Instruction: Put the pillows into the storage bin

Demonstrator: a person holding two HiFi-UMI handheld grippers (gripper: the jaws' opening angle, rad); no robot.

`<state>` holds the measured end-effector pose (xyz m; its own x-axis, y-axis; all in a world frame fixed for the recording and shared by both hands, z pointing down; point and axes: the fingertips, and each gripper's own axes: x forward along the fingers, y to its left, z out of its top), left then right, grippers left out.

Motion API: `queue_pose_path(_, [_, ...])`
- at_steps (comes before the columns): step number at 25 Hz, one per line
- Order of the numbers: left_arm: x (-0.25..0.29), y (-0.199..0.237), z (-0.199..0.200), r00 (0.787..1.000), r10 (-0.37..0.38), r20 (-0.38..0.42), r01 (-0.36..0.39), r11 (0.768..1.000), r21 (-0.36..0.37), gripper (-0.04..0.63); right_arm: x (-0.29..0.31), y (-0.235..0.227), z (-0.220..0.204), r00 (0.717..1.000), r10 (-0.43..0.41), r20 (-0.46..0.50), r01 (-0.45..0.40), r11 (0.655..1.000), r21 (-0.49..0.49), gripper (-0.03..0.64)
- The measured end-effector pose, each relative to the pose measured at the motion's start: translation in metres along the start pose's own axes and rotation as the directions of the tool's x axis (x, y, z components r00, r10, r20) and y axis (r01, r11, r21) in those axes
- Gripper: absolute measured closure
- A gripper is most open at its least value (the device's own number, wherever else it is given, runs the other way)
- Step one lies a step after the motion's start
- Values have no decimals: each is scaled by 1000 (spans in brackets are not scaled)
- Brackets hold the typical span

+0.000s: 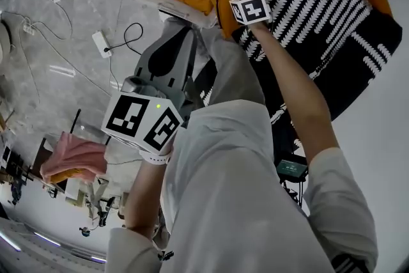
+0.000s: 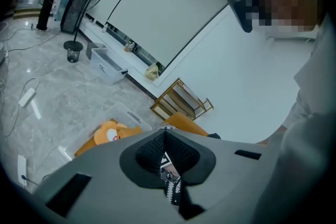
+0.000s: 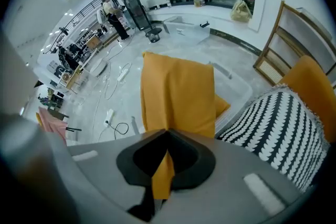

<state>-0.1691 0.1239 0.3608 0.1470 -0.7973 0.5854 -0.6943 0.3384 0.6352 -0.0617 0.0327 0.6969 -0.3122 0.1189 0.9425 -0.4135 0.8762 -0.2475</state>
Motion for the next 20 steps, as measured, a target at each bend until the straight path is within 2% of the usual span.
queue_pose_path(3, [-13, 23, 3, 1000, 24, 14, -23, 999, -27, 588, 19, 19, -2, 997, 20, -69, -22, 1000, -23, 595])
queue_pose_path(9, [-32, 66, 8, 997, 64, 38, -61, 996, -66, 588, 57, 35, -9, 984, -9, -179, -6, 996, -84, 595])
queue_pose_path(11, [-39, 78, 7, 996, 78, 40, -75, 994, -83, 588, 65, 43, -13, 977, -22, -213, -7, 991, -131, 570])
queue_pose_path(14, [-54, 93, 4, 995, 91, 47, -86, 992, -95, 588, 69, 56, -13, 973, -36, -230, -12, 979, -203, 583])
queue_pose_path(20, [-75, 97, 18, 995, 79, 65, -74, 994, -83, 588, 38, 69, 3, 982, -23, -186, -10, 984, -175, 583])
